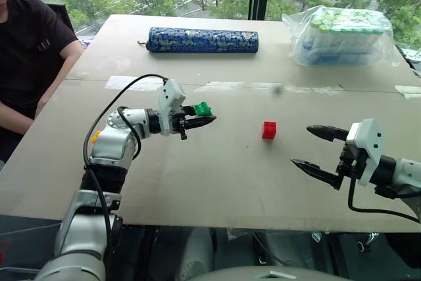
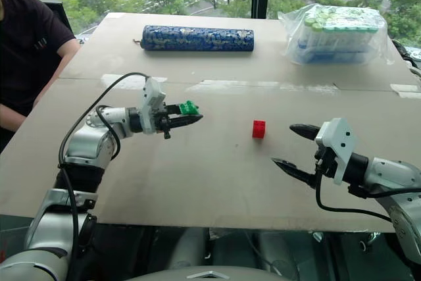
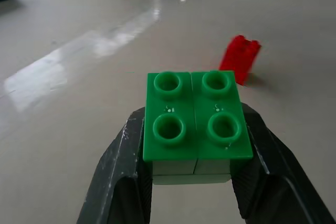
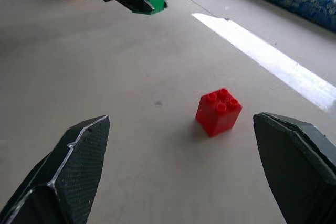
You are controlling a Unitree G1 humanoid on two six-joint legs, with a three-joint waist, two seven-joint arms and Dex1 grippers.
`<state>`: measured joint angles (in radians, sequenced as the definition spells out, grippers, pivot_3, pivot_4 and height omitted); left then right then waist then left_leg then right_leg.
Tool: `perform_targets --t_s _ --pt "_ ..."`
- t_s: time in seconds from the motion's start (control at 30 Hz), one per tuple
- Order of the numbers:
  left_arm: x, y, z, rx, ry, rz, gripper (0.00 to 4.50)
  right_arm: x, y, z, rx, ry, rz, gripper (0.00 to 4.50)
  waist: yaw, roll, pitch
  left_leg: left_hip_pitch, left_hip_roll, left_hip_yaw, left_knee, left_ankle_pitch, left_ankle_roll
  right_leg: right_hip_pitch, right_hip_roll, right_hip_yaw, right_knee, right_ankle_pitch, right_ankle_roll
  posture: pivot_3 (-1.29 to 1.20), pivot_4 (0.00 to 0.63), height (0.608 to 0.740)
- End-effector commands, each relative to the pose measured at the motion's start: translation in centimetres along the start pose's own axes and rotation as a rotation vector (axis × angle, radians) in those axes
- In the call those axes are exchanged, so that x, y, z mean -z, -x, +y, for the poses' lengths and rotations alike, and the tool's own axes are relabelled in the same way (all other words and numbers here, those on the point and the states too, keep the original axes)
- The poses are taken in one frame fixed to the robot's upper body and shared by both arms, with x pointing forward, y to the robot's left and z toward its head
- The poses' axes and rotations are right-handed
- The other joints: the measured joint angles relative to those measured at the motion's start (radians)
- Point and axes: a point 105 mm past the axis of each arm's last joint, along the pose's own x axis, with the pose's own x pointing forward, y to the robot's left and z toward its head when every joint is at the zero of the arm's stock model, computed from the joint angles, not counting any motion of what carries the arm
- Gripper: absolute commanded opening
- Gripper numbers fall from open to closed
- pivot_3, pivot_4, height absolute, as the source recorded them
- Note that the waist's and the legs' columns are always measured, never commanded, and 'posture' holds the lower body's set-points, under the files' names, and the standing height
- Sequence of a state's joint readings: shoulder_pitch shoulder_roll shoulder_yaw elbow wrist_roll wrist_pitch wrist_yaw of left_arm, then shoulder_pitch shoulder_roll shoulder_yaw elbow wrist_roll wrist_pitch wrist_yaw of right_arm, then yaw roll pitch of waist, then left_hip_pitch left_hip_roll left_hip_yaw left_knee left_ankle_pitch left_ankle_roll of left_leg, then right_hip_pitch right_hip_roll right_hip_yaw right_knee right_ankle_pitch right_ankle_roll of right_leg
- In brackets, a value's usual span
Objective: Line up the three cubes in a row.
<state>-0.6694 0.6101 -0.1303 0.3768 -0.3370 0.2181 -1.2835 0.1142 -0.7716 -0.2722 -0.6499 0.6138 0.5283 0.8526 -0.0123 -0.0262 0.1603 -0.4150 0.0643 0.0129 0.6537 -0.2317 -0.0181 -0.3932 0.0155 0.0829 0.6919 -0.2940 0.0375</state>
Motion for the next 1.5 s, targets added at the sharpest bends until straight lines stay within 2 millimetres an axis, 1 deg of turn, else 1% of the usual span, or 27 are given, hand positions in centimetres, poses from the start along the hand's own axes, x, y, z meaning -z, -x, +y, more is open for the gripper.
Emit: perform_targets --t_s 0.03,0.1,0.17,0.3,0.47,0.7,1.07,1.13,1.17,1.23,1.3,1.37,1.4,1.43,1.5 --pt "-0.2 -1.8 0.2 0.144 -0.109 0.064 1.31 -1.4 1.2 0.9 -0.057 0.052 -0.046 4.50 0.001 -0.001 0.000 0.000 0.000 -0.001 0.001 0.000 0.000 0.001 0.000 0.000 0.000 0.000 0.000 0.00 0.150 0.740" --pt "0.1 -2.7 0.7 0.168 -0.138 0.092 1.31 -1.8 1.3 1.1 -0.056 0.069 -0.066 4.50 -0.004 -0.001 0.000 0.000 0.000 -0.001 0.001 0.000 0.000 0.001 0.000 0.000 -0.001 0.000 0.000 0.00 0.150 0.740" --pt "0.3 -3.4 0.7 0.206 -0.148 0.110 1.31 -2.2 1.3 1.4 -0.050 0.075 -0.080 4.50 -0.010 -0.001 0.000 -0.001 0.000 -0.001 0.001 0.000 0.000 0.001 0.001 0.001 -0.001 0.000 0.000 0.00 0.150 0.740" --pt "0.5 -4.4 0.5 0.262 -0.168 0.126 1.31 -2.7 1.5 2.0 -0.012 0.083 -0.106 4.50 -0.011 -0.001 0.000 -0.002 0.000 -0.003 -0.002 0.000 0.000 -0.001 0.002 0.000 -0.001 0.000 0.000 0.00 0.150 0.740" --pt "0.6 -4.7 0.7 0.289 -0.187 0.147 1.31 -3.1 1.9 2.4 0.031 0.082 -0.127 4.50 -0.004 -0.001 0.000 -0.004 0.000 -0.005 -0.002 0.000 0.000 -0.001 0.001 -0.001 -0.004 0.000 0.001 0.00 0.150 0.740" --pt "0.6 -5.3 0.7 0.310 -0.201 0.170 1.31 -3.2 2.1 2.7 0.064 0.086 -0.118 4.50 -0.002 -0.001 0.000 -0.004 -0.001 -0.005 0.000 0.000 0.000 -0.001 0.001 -0.001 -0.002 0.000 0.001 0.00 0.150 0.740" --pt "1.3 -6.3 0.9 0.285 -0.221 0.209 1.31 -3.2 2.6 3.0 0.086 0.088 -0.101 4.50 -0.003 -0.001 0.000 -0.004 -0.001 -0.006 0.000 0.000 0.000 -0.001 0.002 -0.001 -0.001 0.000 0.001 0.00 0.150 0.740" --pt "1.4 -6.3 0.9 0.279 -0.224 0.212 2.33 -3.2 2.7 3.1 0.088 0.087 -0.098 4.50 -0.003 -0.001 0.000 -0.004 -0.001 -0.006 0.000 0.000 0.000 -0.001 0.002 -0.001 -0.001 0.000 0.001 0.00 0.150 0.740" --pt "1.4 -6.4 0.9 0.274 -0.218 0.207 2.64 -3.2 2.7 3.1 0.089 0.088 -0.097 4.50 -0.002 -0.001 0.000 -0.004 -0.001 -0.006 0.000 0.000 0.000 -0.001 0.002 -0.001 -0.001 0.000 0.001 0.00 0.150 0.740" --pt "1.3 -6.4 1.3 0.238 -0.227 0.193 3.43 -3.2 2.8 3.1 0.092 0.090 -0.093 4.50 -0.002 -0.001 0.000 -0.004 -0.001 -0.006 0.000 0.000 0.000 -0.001 0.001 -0.001 -0.001 0.000 0.001 0.00 0.150 0.740" --pt "0.9 -6.0 1.5 0.223 -0.228 0.162 4.45 -3.3 2.8 3.2 0.090 0.088 -0.095 4.50 -0.002 -0.001 0.000 -0.004 -0.001 -0.006 0.000 0.000 0.000 -0.001 0.001 -0.001 0.000 0.000 0.001 0.00 0.150 0.740" --pt "0.2 -5.0 1.5 0.219 -0.231 0.111 4.48 -3.4 2.6 3.4 0.081 0.086 -0.100 4.50 -0.004 -0.002 0.000 -0.004 -0.001 -0.006 0.000 0.000 0.000 -0.001 0.001 -0.001 0.000 0.000 0.001 0.00 0.150 0.740" --pt "-0.3 -4.2 1.7 0.202 -0.218 0.078 4.48 -3.5 2.5 3.4 0.071 0.085 -0.109 4.50 -0.007 -0.001 0.001 -0.003 -0.002 -0.006 0.000 0.000 0.000 -0.001 0.002 -0.001 0.001 0.000 0.001 0.00 0.150 0.740" --pt "-0.6 -3.1 1.8 0.183 -0.216 0.055 4.48 -3.6 2.3 3.5 0.060 0.082 -0.119 4.50 -0.012 -0.001 0.001 -0.003 -0.001 -0.006 0.000 0.000 0.000 -0.001 0.002 -0.001 0.001 0.000 0.001 0.00 0.150 0.740" --pt "-1.5 -0.4 1.4 0.123 -0.171 -0.009 4.48 -3.8 1.7 3.6 0.025 0.077 -0.141 4.50 -0.025 -0.001 0.000 -0.002 -0.001 -0.006 -0.001 0.000 0.000 -0.001 0.002 -0.001 0.002 0.000 0.000 0.00 0.150 0.740"
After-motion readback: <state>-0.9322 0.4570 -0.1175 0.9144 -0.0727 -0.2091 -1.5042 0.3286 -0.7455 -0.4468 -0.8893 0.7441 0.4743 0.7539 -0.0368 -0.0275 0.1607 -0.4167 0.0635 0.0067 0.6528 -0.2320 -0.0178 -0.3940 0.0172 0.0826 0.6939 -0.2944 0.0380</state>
